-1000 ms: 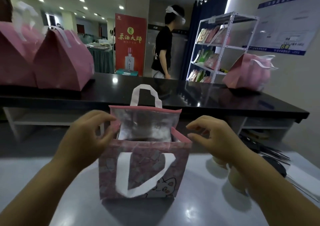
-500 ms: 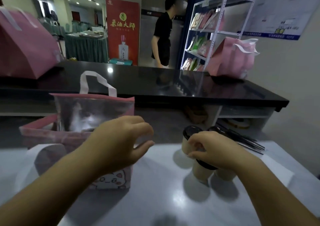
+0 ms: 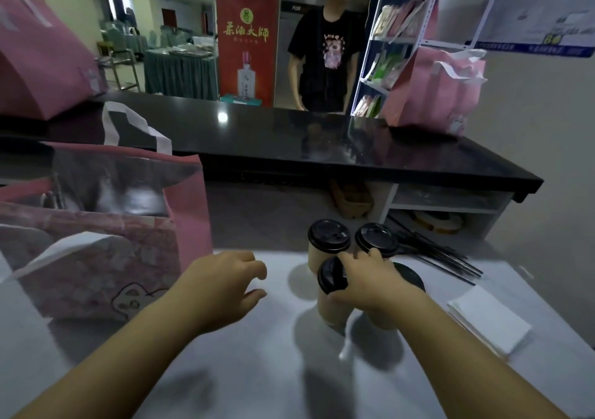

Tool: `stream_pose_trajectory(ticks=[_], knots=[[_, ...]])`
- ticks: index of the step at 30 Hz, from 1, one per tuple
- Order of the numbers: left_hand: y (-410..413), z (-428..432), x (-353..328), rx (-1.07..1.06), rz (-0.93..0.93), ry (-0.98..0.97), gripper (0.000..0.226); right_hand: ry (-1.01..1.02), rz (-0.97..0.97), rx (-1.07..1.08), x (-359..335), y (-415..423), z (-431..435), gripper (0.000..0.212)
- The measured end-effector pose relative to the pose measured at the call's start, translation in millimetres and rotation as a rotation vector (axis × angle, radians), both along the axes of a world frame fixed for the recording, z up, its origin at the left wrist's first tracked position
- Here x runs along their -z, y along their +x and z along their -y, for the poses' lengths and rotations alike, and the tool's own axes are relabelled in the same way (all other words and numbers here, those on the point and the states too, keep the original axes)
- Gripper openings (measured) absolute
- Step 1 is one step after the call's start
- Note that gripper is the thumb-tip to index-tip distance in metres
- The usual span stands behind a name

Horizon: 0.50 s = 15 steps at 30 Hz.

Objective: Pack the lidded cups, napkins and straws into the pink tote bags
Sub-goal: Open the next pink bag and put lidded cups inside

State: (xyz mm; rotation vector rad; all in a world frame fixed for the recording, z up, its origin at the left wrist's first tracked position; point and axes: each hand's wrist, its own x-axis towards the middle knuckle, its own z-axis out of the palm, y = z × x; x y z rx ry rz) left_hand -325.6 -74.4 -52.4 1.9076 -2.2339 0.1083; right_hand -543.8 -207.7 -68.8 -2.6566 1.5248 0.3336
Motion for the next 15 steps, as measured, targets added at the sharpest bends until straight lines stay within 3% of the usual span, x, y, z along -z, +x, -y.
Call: stream_pose_trajectory(ticks=[11, 15], knots=[[12, -27, -54, -0.014, -0.077, -0.202, 0.025, -0.128, 0.362, -0.154, -62, 23, -14, 0.083], [40, -44, -93, -0.030, -0.068, -0.295, 0.026, -0.233, 0.624, -0.233, -108, 50, -26, 0.082]])
